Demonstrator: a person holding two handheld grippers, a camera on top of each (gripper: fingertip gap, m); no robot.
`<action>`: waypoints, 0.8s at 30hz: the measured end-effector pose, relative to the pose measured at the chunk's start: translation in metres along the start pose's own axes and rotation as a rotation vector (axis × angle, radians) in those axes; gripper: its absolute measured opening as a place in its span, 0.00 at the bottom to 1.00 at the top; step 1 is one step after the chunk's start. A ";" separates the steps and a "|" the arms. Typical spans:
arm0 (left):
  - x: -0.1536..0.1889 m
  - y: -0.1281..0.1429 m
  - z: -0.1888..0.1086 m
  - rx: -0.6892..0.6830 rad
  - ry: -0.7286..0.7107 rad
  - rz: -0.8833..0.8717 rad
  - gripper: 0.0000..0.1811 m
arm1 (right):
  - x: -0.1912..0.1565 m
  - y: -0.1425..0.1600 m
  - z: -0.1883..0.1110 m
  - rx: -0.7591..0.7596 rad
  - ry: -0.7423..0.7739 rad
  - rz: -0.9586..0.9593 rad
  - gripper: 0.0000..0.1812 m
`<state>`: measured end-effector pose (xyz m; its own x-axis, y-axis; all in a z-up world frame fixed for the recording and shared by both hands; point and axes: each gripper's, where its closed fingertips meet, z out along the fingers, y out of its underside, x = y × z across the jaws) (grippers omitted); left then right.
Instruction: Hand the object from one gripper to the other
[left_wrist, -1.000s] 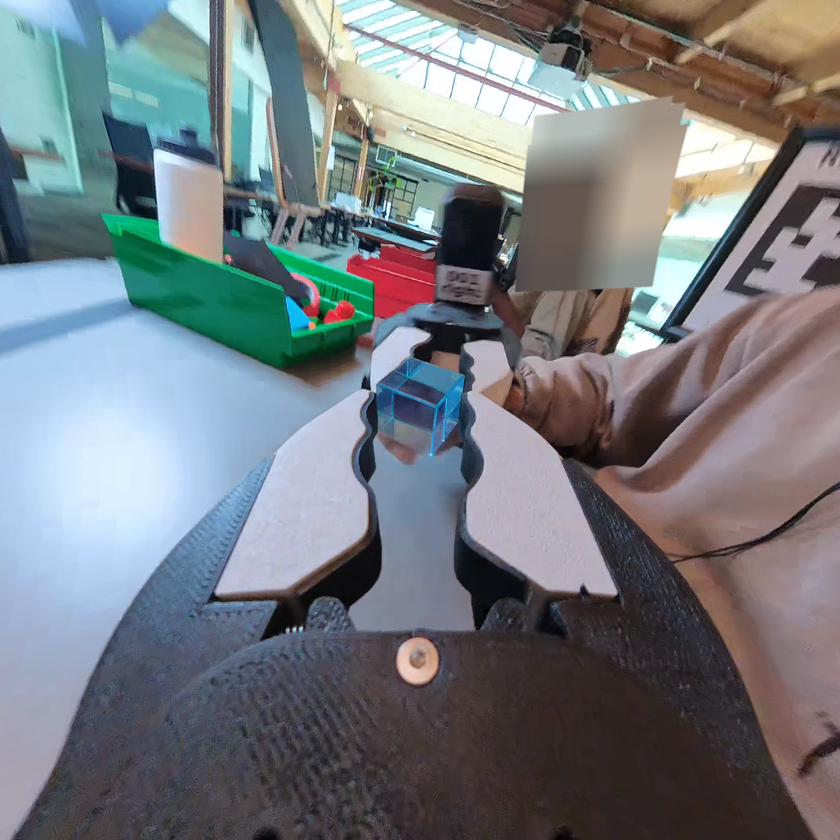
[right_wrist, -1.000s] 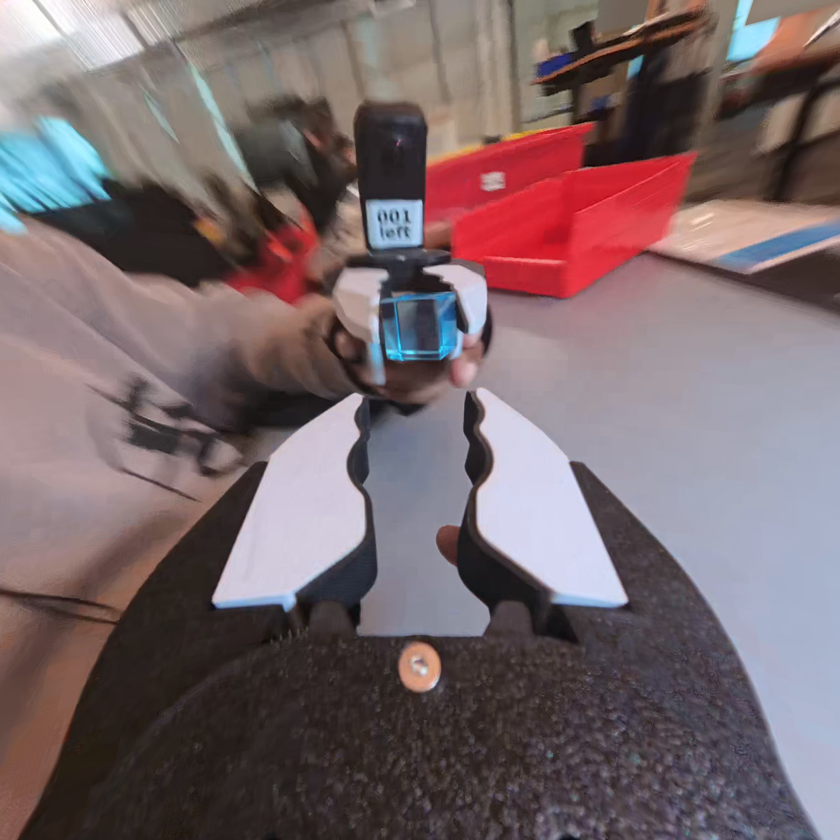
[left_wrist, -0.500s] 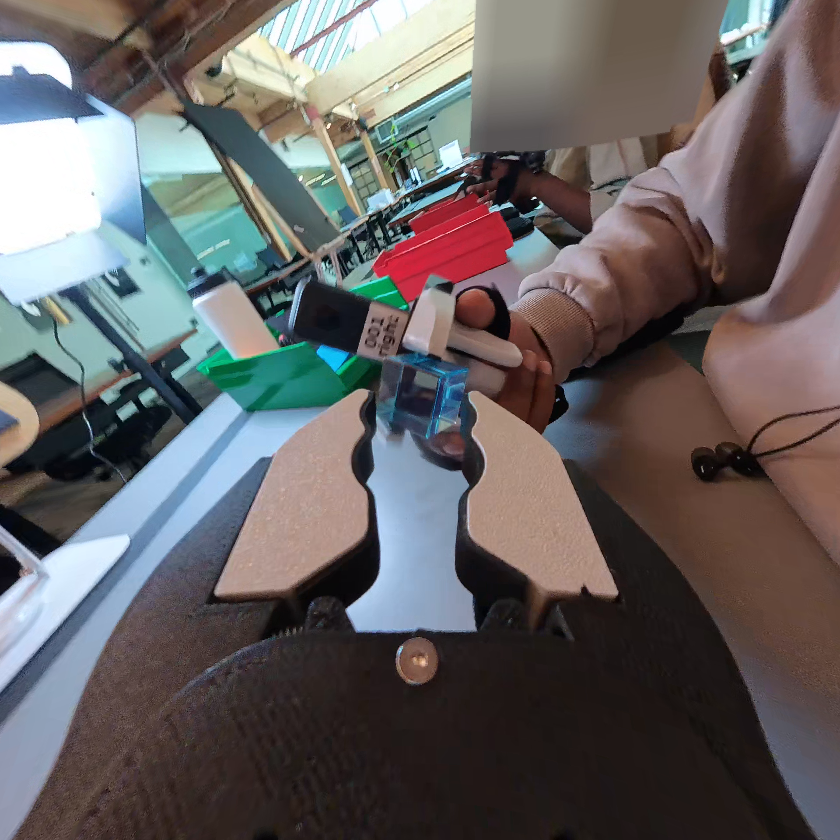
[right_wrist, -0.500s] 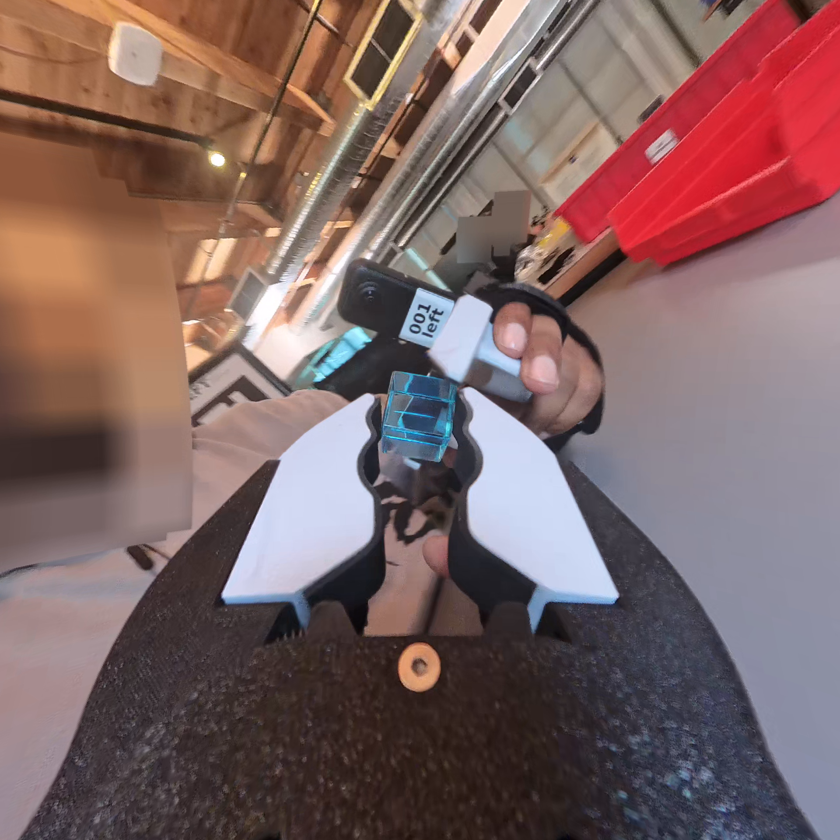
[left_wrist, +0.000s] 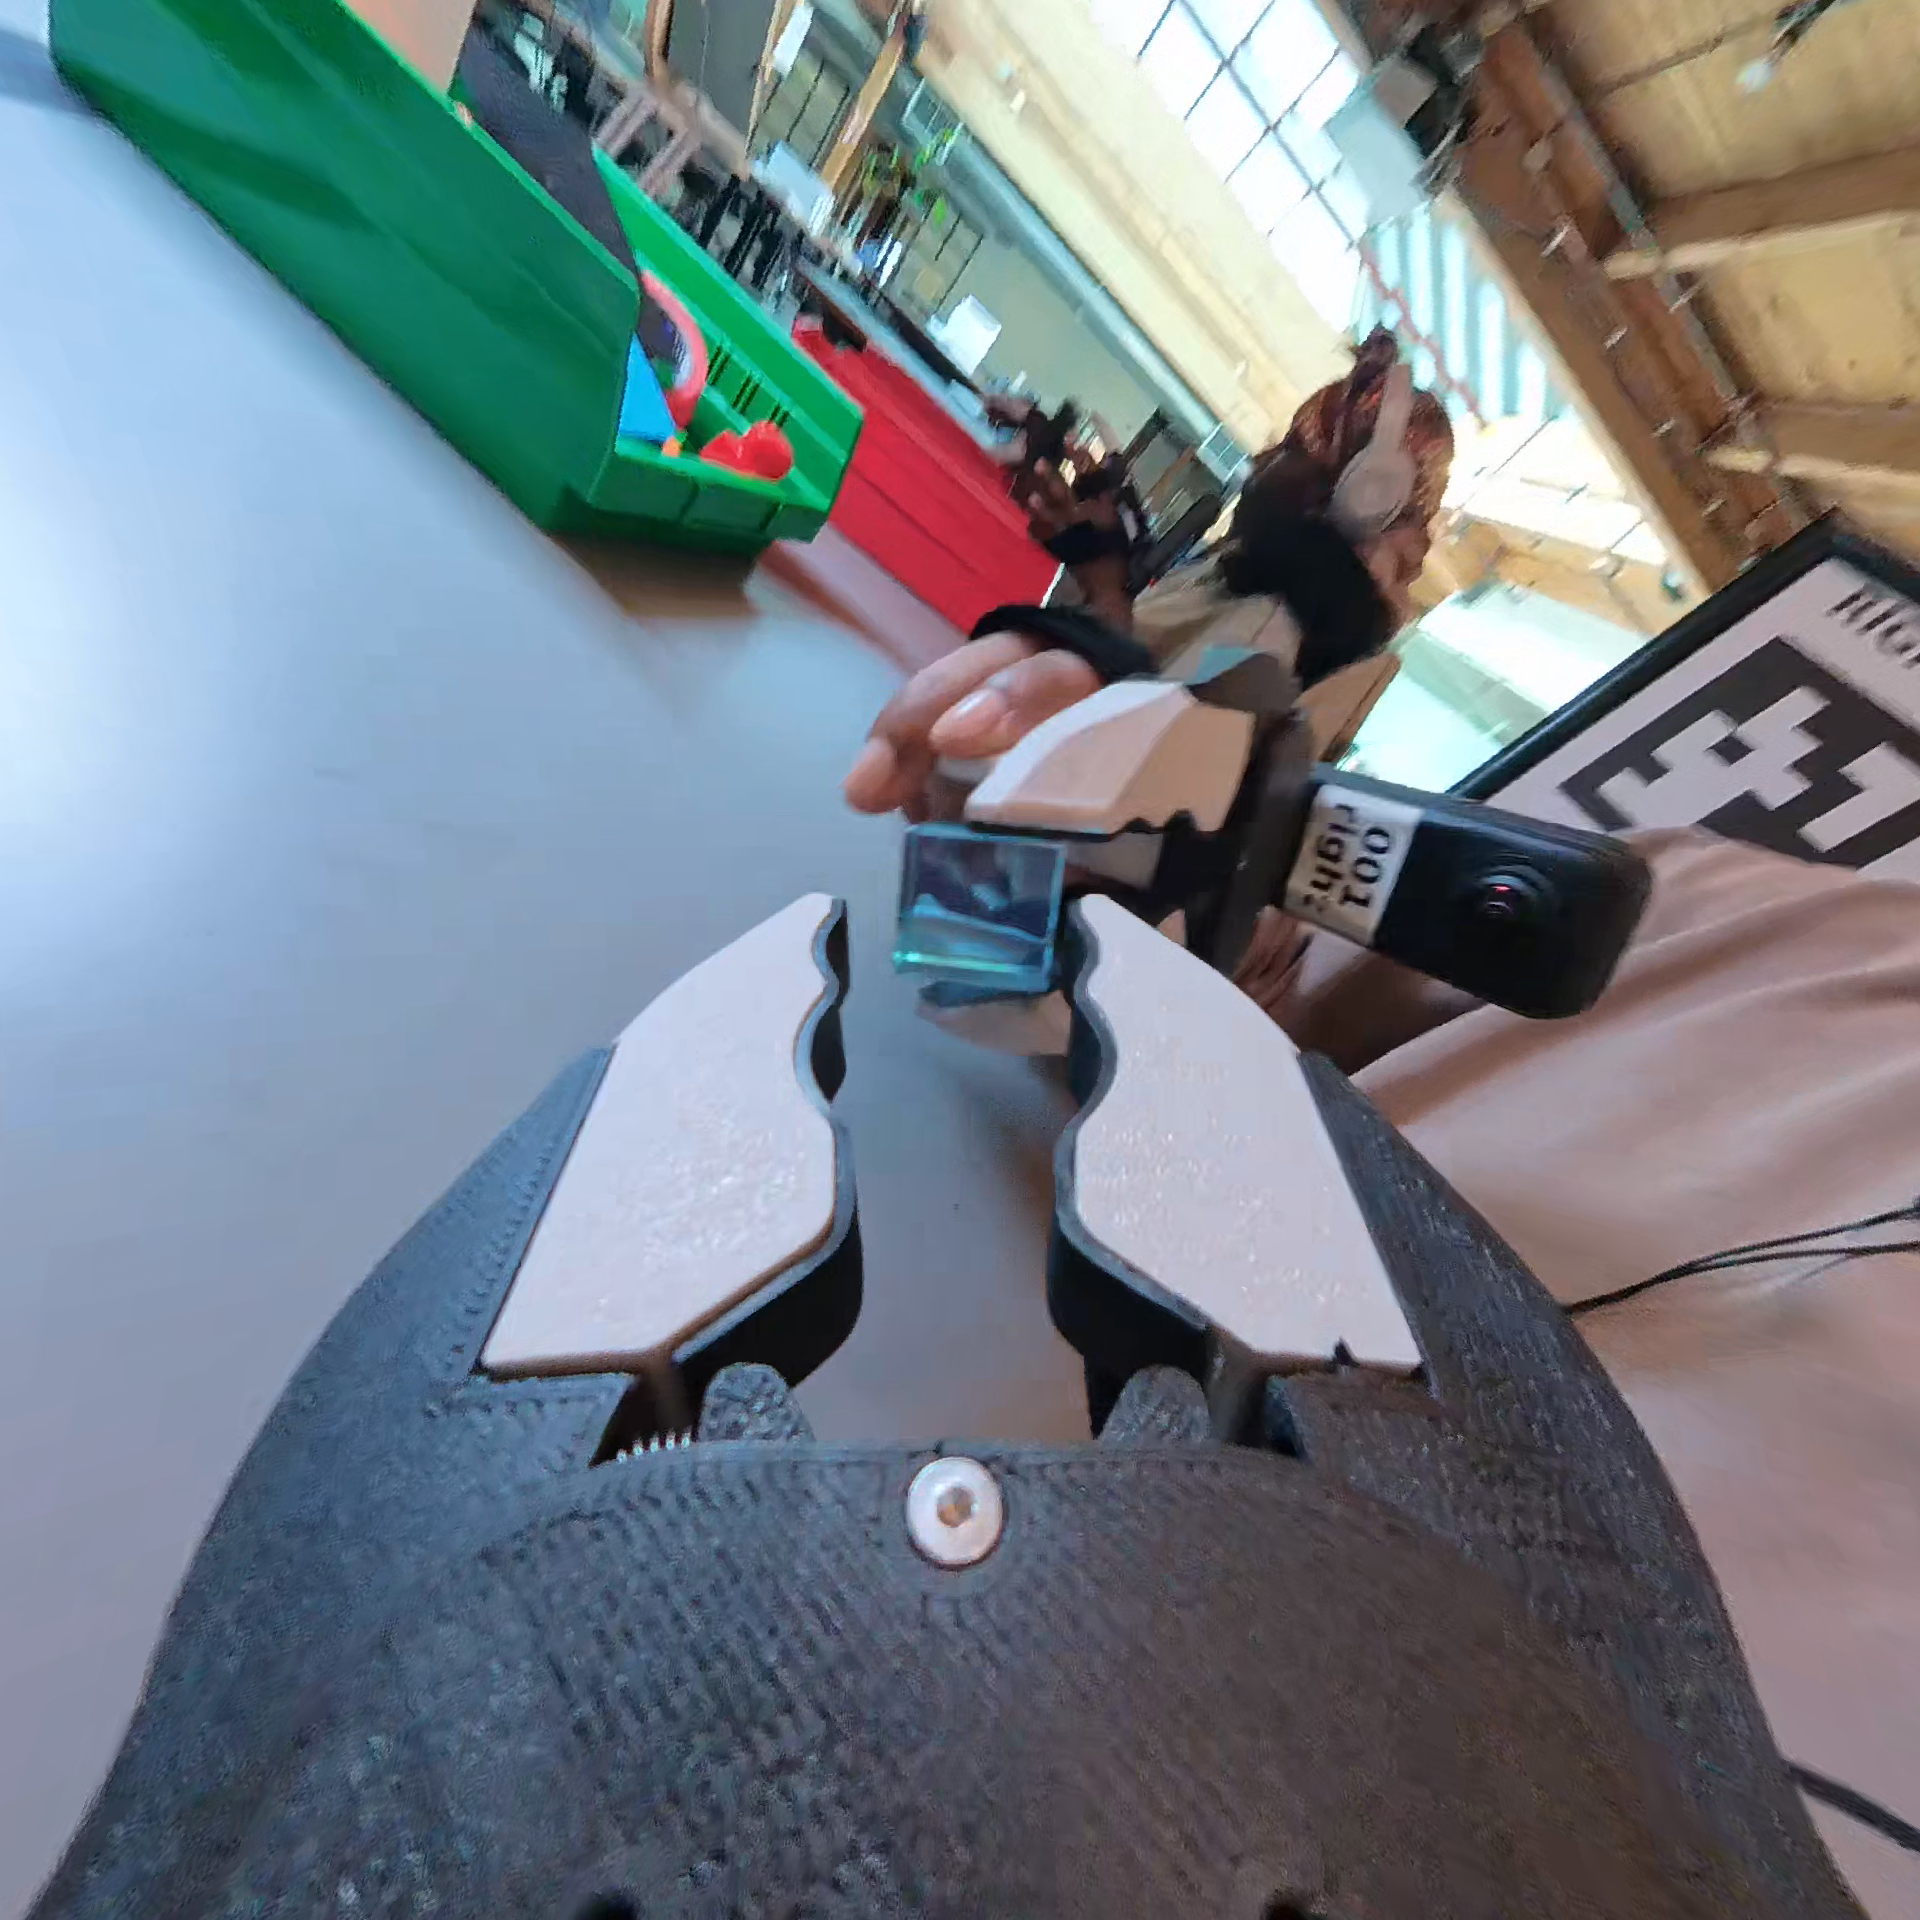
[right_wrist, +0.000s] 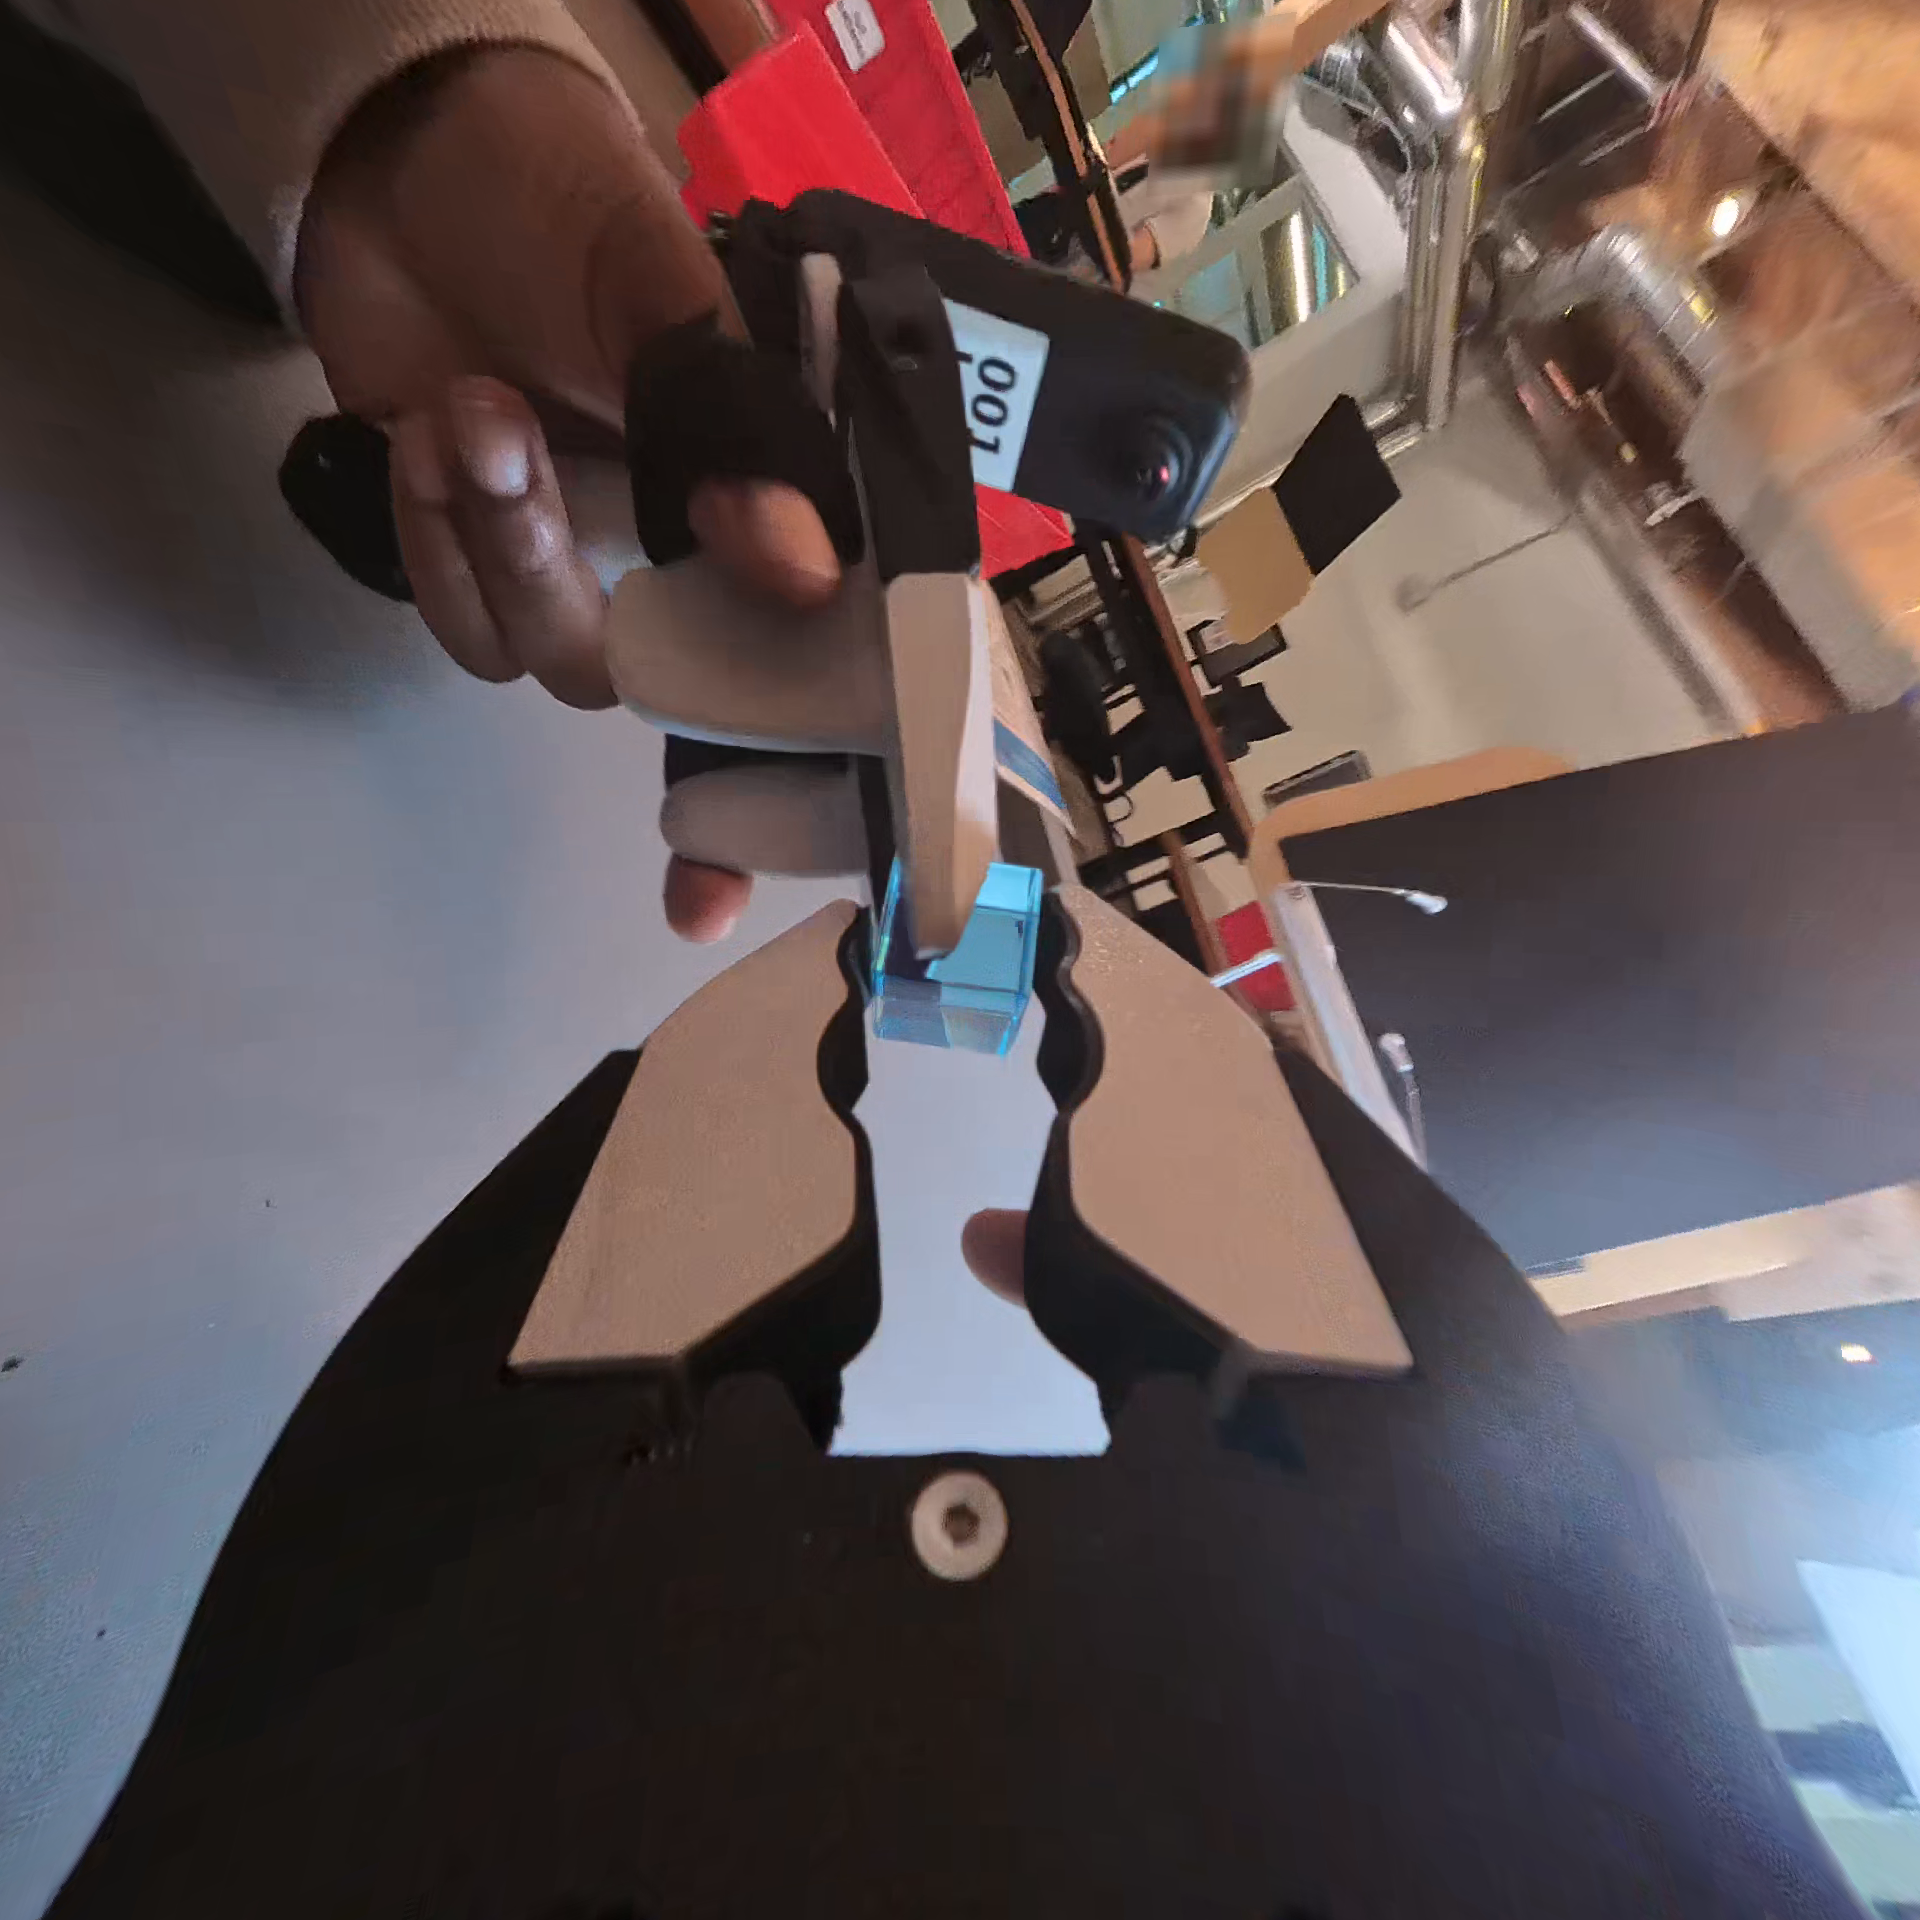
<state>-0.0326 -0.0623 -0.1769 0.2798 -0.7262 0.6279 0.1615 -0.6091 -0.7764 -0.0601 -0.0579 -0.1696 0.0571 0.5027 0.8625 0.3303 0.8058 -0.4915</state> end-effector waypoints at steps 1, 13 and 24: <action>0.002 0.003 0.001 -0.023 0.009 0.020 0.17 | 0.000 0.000 0.001 -0.012 0.007 -0.024 0.16; -0.022 -0.023 -0.025 -0.113 -0.563 1.058 0.16 | 0.014 -0.003 -0.006 0.175 -0.518 1.401 0.30; 0.009 -0.017 -0.015 -0.009 -0.241 0.762 0.25 | 0.015 -0.011 -0.014 0.284 -0.495 1.158 0.15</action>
<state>-0.0466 -0.0631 -0.1571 0.5071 -0.8555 -0.1047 -0.1638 0.0237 -0.9862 -0.0501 -0.0632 -0.1498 -0.1993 0.9621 -0.1862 0.1084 -0.1672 -0.9799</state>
